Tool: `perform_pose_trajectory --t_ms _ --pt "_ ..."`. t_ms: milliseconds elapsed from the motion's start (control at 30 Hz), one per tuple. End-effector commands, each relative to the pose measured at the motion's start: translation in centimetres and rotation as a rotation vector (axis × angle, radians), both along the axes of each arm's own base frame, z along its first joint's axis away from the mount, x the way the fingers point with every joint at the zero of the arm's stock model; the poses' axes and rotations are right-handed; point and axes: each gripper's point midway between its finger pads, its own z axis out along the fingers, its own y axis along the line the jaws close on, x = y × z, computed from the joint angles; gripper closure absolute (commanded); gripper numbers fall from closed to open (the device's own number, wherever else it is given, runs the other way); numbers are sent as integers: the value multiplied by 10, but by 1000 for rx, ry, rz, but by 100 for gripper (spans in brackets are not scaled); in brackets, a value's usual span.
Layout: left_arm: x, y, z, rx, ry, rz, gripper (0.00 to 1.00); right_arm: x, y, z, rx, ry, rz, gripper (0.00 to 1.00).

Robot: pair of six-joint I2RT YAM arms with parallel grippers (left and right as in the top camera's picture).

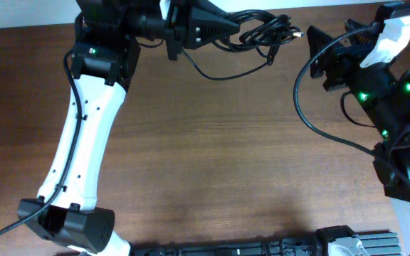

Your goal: Untangle cables

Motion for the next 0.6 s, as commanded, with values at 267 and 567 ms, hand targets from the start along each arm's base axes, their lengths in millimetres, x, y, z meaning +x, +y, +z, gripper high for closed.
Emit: perform_pose_trajectory --t_ms 267,567 --pt "-11 -42 26 -49 -31 117 100 -8 41 -12 63 65 262 26" --pt "-3 -33 26 -47 -7 143 100 -5 21 -19 42 93 130 25"
